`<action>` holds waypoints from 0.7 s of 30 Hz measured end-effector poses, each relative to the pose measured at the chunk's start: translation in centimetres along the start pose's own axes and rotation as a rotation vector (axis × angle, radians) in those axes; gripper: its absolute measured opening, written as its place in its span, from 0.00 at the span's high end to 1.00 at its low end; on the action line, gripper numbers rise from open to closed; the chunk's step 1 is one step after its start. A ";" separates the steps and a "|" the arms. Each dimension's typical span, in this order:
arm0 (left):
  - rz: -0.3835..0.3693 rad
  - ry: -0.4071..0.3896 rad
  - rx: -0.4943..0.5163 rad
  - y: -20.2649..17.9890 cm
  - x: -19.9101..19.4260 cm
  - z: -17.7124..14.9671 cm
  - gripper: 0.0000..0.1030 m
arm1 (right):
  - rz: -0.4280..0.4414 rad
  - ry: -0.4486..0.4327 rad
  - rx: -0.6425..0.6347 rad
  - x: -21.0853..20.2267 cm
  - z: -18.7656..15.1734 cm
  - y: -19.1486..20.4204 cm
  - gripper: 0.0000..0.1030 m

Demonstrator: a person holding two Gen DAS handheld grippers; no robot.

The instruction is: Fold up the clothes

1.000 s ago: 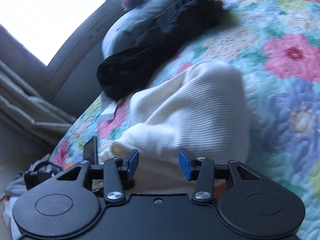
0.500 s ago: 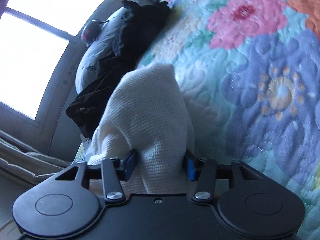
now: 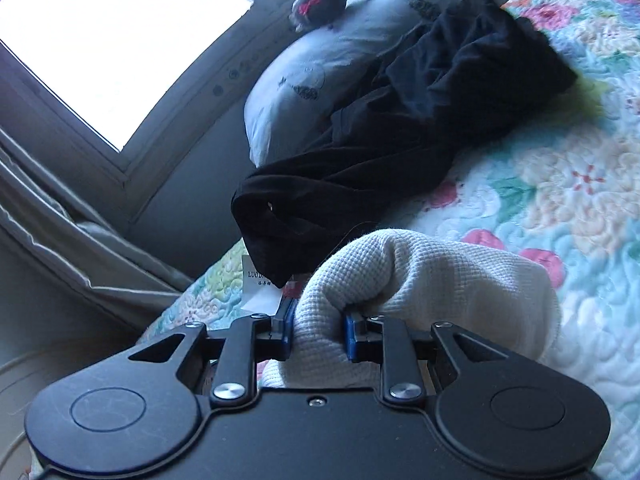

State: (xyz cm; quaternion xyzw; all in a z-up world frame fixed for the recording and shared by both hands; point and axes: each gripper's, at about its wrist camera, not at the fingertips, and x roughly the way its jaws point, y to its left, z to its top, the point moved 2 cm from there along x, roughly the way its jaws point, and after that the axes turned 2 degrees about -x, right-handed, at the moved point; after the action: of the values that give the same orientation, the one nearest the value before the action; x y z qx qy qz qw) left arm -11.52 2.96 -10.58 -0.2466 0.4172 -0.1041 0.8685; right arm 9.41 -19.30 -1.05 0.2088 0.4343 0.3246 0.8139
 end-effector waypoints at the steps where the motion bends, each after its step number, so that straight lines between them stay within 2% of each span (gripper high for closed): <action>1: 0.005 -0.001 -0.012 0.4 -0.1 0.1 0.59 | -0.001 0.017 0.003 1.4 0.3 0.3 0.56; 2: 0.011 -0.002 -0.023 0.7 -0.2 0.1 0.59 | -0.005 0.035 0.006 2.7 0.5 0.5 0.51; 5: 0.019 -0.003 -0.037 1.1 -0.3 0.4 0.59 | 0.004 0.053 -0.002 4.4 0.1 1.1 0.50; 8: 0.028 0.004 -0.028 1.0 -0.2 0.2 0.59 | 0.039 0.032 0.011 2.8 -1.3 1.2 0.50; 12: 0.027 0.007 -0.039 1.0 -0.2 0.3 0.59 | 0.052 0.007 0.045 -1.7 -4.0 0.6 0.50; 15: 0.025 0.006 -0.054 1.0 -0.2 0.4 0.56 | 0.019 0.012 0.056 -5.0 -7.0 -0.1 0.44; 21: 0.001 -0.005 -0.117 1.3 0.4 0.5 0.44 | -0.100 0.065 0.047 -8.2 -14.1 -1.3 0.44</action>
State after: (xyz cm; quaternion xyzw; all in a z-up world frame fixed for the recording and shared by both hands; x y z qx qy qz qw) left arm -10.92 4.14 -11.23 -0.2970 0.4204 -0.0787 0.8538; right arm -5.39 -25.26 -4.71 0.1950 0.4780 0.2797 0.8095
